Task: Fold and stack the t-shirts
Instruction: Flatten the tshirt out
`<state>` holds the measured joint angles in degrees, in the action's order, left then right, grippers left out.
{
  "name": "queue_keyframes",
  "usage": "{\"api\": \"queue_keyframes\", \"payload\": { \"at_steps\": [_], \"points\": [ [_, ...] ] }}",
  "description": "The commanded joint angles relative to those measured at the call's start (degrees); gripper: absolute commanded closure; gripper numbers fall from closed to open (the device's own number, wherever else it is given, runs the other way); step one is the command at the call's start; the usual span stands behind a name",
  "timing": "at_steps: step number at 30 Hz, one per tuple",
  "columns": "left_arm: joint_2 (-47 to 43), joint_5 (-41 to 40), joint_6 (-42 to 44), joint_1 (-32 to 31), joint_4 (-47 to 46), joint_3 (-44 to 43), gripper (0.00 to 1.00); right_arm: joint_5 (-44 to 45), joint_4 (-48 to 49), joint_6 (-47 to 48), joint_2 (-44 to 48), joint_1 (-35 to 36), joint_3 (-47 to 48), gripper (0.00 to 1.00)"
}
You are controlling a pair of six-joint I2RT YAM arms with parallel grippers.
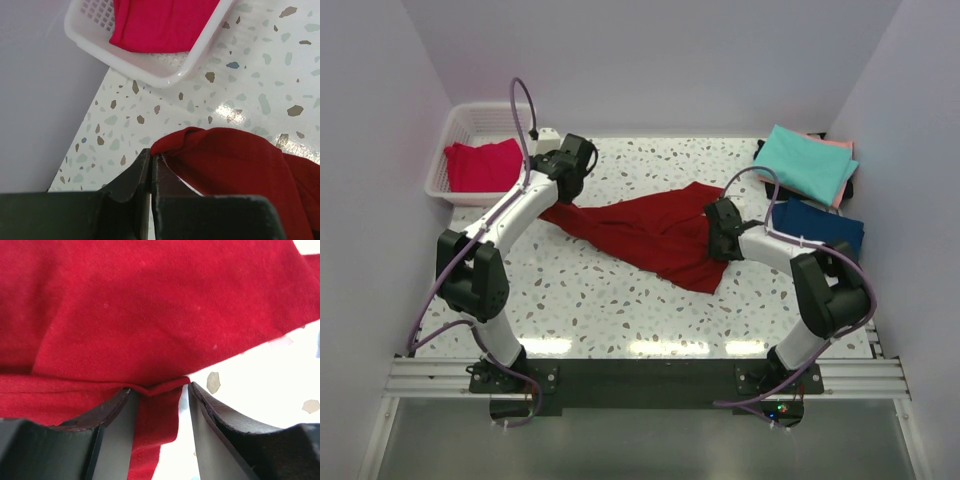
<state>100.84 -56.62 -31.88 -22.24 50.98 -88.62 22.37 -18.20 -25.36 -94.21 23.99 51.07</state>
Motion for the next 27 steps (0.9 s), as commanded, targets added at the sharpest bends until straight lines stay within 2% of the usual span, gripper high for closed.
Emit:
{"api": "queue_keyframes", "payload": {
  "at_steps": [1,5,9,10,17,20,27],
  "points": [
    [-0.5,-0.7,0.5,0.5,-1.7,-1.0,1.0,-2.5,3.9,-0.6,-0.9,-0.5,-1.0,0.52],
    [-0.5,-0.7,0.6,0.5,-1.7,-0.9,1.0,-3.0,3.8,-1.3,-0.4,-0.5,-1.2,0.6],
    [-0.6,-0.6,0.6,0.6,-1.7,-0.9,1.0,-0.8,1.9,-2.0,0.8,-0.5,-0.1,0.84],
    [-0.6,-0.6,0.6,0.6,-1.7,-0.8,1.0,-0.6,1.3,-2.2,1.3,-0.6,0.2,0.87],
    [-0.7,-0.6,0.7,0.7,-1.7,-0.9,1.0,2.0,-3.9,-3.0,5.3,-0.2,1.8,0.92],
    [-0.7,-0.6,0.7,0.8,-1.5,-1.3,1.0,3.6,-5.8,-3.5,8.2,0.1,2.6,1.0],
    [-1.3,-0.3,0.6,0.8,-0.1,-3.6,1.0,7.8,-10.5,-3.1,14.3,0.2,8.6,1.0]
  ]
}}
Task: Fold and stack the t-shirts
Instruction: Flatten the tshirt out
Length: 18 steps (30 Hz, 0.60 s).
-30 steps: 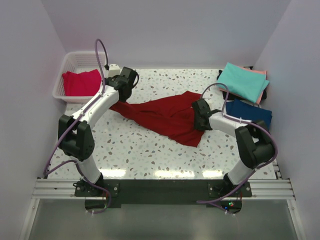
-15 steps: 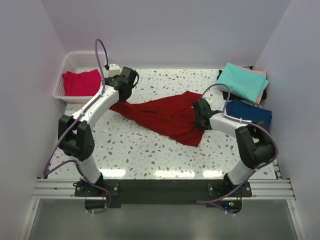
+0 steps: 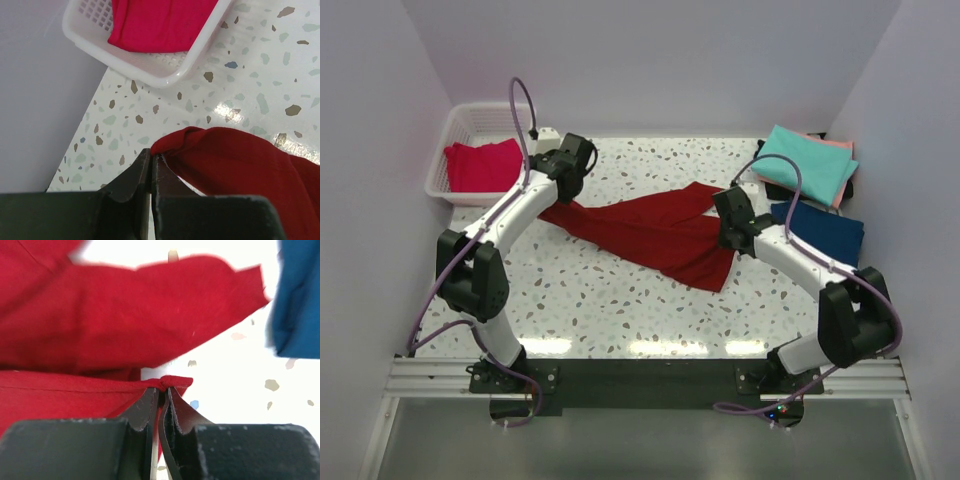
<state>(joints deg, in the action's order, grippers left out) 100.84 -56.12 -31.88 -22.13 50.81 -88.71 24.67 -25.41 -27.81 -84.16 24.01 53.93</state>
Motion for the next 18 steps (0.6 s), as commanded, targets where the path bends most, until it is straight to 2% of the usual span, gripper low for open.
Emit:
{"api": "queue_keyframes", "payload": {
  "at_steps": [1,6,11,18],
  "points": [
    [-1.3,-0.7,0.5,0.7,0.4,-4.4,1.0,5.7,-3.8,-0.6,4.8,0.2,6.5,1.0],
    [-1.3,2.1,-0.4,0.9,2.8,-8.7,1.0,7.5,-6.5,-0.2,7.1,0.2,12.5,1.0],
    [-2.3,4.5,0.0,0.9,3.8,-16.7,1.0,8.2,-8.4,2.9,8.8,0.1,21.3,1.0],
    [-7.5,8.7,5.7,1.0,-3.8,-25.6,1.0,13.3,-9.4,11.6,8.6,0.0,37.5,1.0]
  ]
}}
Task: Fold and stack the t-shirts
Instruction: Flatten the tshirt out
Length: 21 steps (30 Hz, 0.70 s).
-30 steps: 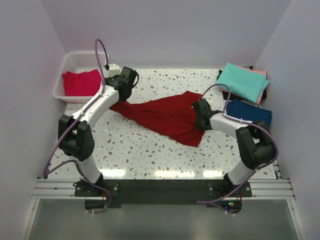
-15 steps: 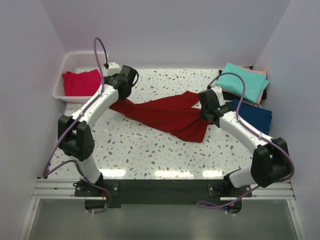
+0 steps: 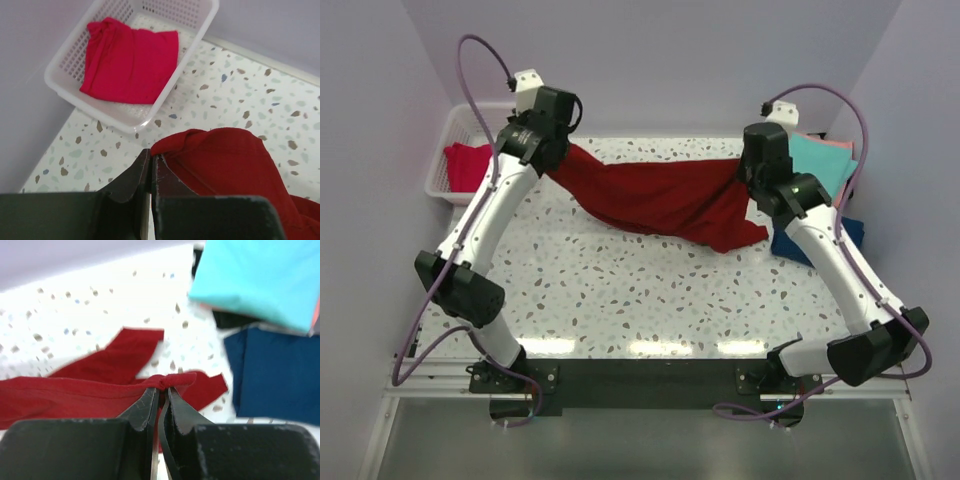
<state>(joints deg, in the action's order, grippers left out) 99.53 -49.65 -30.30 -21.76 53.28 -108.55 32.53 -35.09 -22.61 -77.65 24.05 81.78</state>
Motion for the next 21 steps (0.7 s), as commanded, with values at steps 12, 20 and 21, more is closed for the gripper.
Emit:
{"api": "queue_keyframes", "payload": {
  "at_steps": [12,20,21],
  "points": [
    [-20.6,10.9,18.1,0.7,-30.4,-5.4,1.0,4.7,2.0,19.1,2.0,0.0,31.7,1.0],
    [-30.0,19.8,19.1,0.7,-43.8,-4.7,1.0,1.5,2.8,21.1,4.2,0.0,39.4,1.0],
    [-30.8,20.3,19.1,0.7,-44.3,-4.6,1.0,1.0,2.8,21.1,4.6,-0.1,39.9,1.0]
  ]
}}
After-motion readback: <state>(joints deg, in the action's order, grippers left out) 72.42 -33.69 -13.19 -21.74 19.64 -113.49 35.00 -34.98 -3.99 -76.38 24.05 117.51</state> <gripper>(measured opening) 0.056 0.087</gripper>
